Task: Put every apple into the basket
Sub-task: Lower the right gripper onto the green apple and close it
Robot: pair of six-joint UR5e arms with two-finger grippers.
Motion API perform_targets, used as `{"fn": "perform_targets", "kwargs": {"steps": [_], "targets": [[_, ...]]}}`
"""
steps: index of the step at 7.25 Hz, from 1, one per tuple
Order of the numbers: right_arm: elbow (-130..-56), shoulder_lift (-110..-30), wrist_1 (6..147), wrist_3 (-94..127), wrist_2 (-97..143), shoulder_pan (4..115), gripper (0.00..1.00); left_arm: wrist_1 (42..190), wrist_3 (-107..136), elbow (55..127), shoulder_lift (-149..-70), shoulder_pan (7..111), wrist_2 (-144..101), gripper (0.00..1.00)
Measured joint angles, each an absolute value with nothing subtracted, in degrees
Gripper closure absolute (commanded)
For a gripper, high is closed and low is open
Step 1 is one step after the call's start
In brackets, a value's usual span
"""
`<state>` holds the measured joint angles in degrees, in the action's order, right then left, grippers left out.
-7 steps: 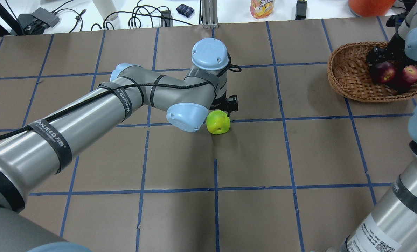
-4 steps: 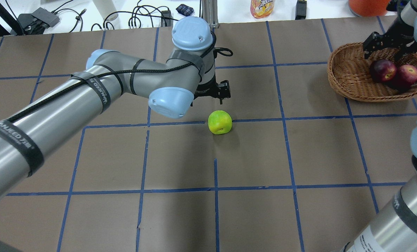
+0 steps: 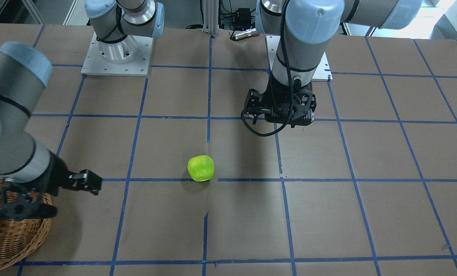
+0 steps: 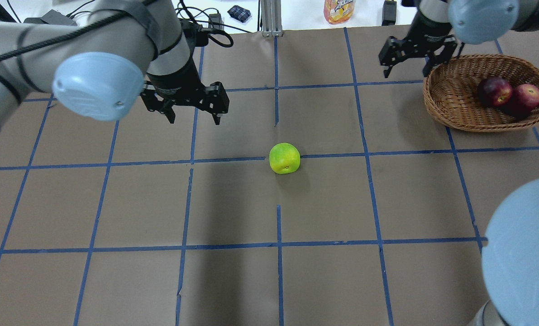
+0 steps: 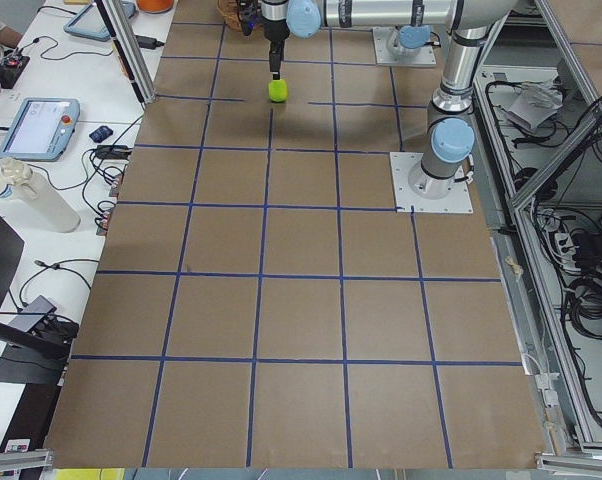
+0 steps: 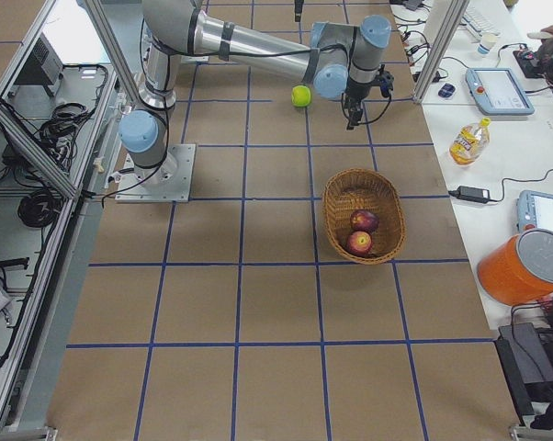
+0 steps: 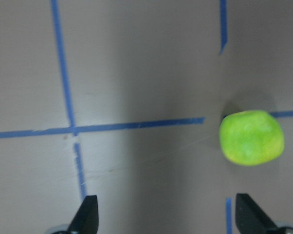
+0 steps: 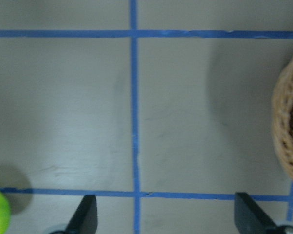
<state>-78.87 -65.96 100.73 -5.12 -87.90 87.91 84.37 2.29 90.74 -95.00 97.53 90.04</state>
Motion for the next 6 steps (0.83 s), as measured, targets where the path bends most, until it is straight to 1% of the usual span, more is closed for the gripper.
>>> {"fn": "perform_targets", "kwargs": {"steps": [2, 3, 6], "targets": [[-80.0, -65.7, 100.1, -1.2, -87.4, 98.4, 0.0, 88.5, -1.2, 92.8, -88.5, 94.7, 89.8, 0.0], [-81.8, -65.4, 100.4, 0.6, -85.5, 101.7, 0.0, 88.9, -2.6, 94.6, -86.6, 93.7, 89.6, 0.0], [-89.4, -64.8, 107.3, 4.3, -80.1, 104.2, 0.0, 89.0, -4.3, 96.1, -84.9, 92.0, 89.5, 0.0]]}}
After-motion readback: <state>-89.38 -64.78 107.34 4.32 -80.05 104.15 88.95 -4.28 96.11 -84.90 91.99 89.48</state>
